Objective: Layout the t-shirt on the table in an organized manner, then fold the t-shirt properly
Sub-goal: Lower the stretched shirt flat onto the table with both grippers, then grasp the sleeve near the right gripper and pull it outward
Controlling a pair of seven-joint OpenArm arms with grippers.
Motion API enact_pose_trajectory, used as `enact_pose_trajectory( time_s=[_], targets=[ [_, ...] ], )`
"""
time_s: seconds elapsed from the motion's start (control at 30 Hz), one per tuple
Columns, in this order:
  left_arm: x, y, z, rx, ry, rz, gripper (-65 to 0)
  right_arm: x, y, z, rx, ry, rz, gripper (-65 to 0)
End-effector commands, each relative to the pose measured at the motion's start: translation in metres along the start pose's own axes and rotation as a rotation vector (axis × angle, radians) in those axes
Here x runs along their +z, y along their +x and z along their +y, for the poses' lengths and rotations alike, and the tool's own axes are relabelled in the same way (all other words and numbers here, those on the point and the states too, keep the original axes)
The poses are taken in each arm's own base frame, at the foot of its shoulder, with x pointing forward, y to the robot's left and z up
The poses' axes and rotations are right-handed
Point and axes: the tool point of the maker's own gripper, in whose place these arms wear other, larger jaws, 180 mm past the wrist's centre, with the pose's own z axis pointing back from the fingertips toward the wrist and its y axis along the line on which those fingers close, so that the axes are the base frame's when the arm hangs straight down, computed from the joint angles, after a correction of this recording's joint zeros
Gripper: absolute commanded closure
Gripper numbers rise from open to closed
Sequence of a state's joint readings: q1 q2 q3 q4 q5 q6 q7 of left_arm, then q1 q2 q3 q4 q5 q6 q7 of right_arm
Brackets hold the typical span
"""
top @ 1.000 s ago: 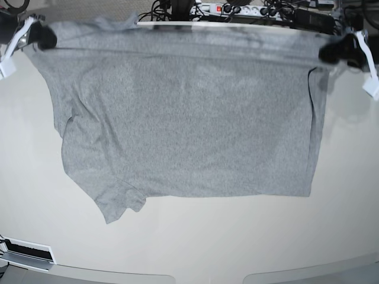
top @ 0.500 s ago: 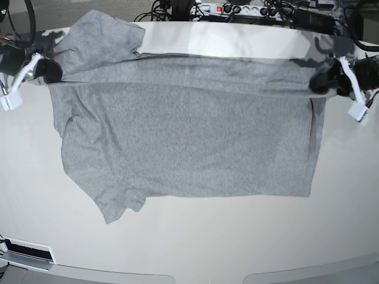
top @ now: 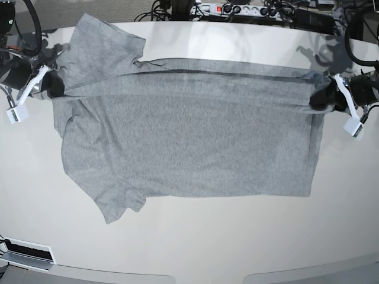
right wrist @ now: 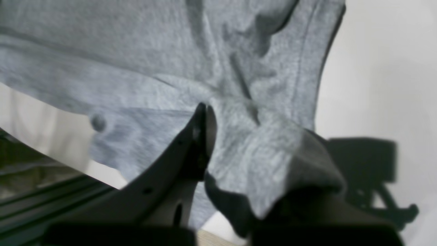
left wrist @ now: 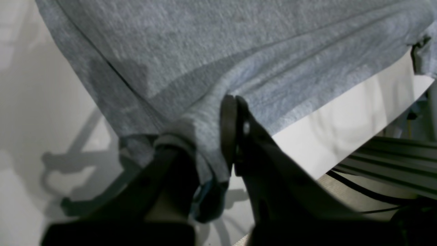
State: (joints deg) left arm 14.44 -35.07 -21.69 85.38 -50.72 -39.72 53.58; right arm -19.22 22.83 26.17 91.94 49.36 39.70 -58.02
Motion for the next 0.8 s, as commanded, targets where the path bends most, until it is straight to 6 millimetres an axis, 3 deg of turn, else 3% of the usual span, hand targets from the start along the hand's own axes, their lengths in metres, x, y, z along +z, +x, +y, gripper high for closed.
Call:
enact_pose_trajectory(
  time_s=[0.0, 0.23, 0.27, 0.37, 0.43, 0.5, 0.63, 0.77],
  targets=[
    [0.007, 0.015, 0.004, -0.025, 0.009, -0.038, 0.0, 0.005, 0.018, -0.003, 0.027, -0.006, -0.056, 0.0],
    [0.007, 0.016, 0.005, -0.026, 0.009, -0.04, 0.0, 0.005, 0.021, -0.003, 0.029, -0.006, -0.063, 0.0],
    [0.007, 0.016, 0.005, -0.027, 0.01, -0.039, -1.8, 0.005, 0.022, -0.003, 0.03, -0.006, -0.064, -3.6],
    [0.009, 0.016, 0.006, -0.031, 0.013, -0.035, -21.6, 0.007, 0.029, -0.004, 0.031, 0.001, -0.082, -27.4],
    [0.009, 0.016, 0.007, -0.032, 0.014, -0.035, -32.8, 0.011, 0.036, -0.003, 0.034, 0.017, -0.098, -33.5],
    [0.01, 0.016, 0.009, -0.034, 0.022, -0.029, -36.2, 0.018, 0.042, -0.003, 0.034, 0.028, -0.115, -33.4],
    [0.012, 0.013, 0.016, -0.041, 0.053, -0.004, -36.0, 0.037, 0.051, -0.016, -0.004, 0.008, -0.161, -33.4],
    [0.014, 0.014, 0.018, -0.048, 0.059, -0.001, -36.0, 0.059, 0.039, -0.027, -0.068, 0.003, -0.132, -33.4]
  ],
)
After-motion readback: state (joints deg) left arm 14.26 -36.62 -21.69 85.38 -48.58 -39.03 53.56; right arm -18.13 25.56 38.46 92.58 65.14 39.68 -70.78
